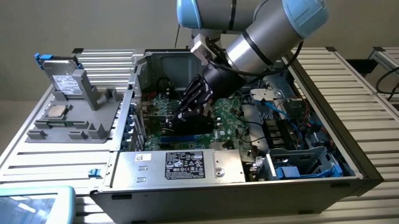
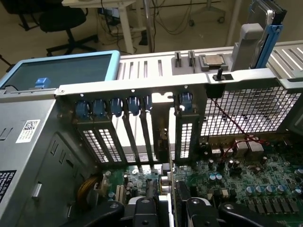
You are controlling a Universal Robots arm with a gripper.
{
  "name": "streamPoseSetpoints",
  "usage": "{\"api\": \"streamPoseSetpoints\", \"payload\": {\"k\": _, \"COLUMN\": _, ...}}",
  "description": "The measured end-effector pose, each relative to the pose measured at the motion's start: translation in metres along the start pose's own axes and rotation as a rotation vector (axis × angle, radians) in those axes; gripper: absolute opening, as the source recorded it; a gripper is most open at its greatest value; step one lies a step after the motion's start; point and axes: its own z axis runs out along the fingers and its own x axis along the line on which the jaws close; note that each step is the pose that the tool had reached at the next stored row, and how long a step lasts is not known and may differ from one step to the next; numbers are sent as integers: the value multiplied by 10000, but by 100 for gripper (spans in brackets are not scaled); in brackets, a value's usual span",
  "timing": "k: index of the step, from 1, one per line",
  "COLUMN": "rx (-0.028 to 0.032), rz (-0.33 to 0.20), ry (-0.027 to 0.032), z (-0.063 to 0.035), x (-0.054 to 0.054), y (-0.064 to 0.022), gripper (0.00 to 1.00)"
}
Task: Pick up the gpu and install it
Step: 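Insert the gpu into the slot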
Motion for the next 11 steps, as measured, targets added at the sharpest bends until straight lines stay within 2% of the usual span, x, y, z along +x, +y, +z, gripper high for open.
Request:
{"api": "streamPoseSetpoints", "payload": {"k": 4, "rx": 45, "rz": 1, "ry": -6, "z": 10, "x": -38, "y": -3, "gripper": 28}}
{"api": "streamPoseSetpoints", "payload": {"k": 8, "rx": 135, "rz": 4, "ry": -14, "z": 27, "x": -74, "y": 11, "gripper": 28}}
{"api": "streamPoseSetpoints", "payload": {"k": 11, "rx": 158, "rz": 4, "ry": -17, "z": 56, "x": -78, "y": 39, "gripper": 28}}
